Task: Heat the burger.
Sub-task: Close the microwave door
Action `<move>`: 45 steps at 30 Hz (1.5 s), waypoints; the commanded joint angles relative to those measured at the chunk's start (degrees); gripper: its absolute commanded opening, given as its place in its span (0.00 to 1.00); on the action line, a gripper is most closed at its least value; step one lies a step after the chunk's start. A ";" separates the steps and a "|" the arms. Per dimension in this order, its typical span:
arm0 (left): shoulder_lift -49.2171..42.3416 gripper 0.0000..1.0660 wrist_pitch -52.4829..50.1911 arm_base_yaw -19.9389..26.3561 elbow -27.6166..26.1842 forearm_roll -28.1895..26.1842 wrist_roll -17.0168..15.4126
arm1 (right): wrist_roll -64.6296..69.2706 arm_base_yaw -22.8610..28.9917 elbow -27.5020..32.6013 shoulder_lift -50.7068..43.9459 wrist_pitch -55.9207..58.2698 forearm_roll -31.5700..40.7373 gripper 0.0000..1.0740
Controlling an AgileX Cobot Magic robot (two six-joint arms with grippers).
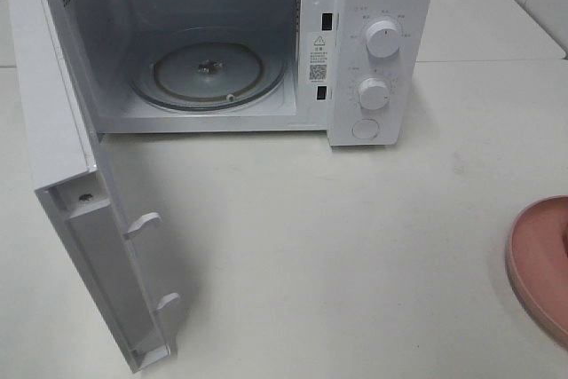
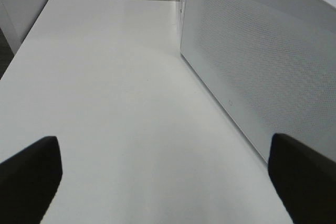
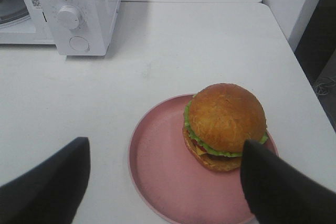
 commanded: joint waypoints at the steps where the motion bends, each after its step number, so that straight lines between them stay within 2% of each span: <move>1: -0.29 0.94 -0.23 0.00 0.17 0.06 -0.40 | -0.52 -0.40 0.11 -1.55 0.17 0.06 0.71; 45: -0.29 0.94 -0.23 0.00 0.17 0.06 -0.40 | -0.57 -0.40 0.11 -1.55 0.17 0.06 0.71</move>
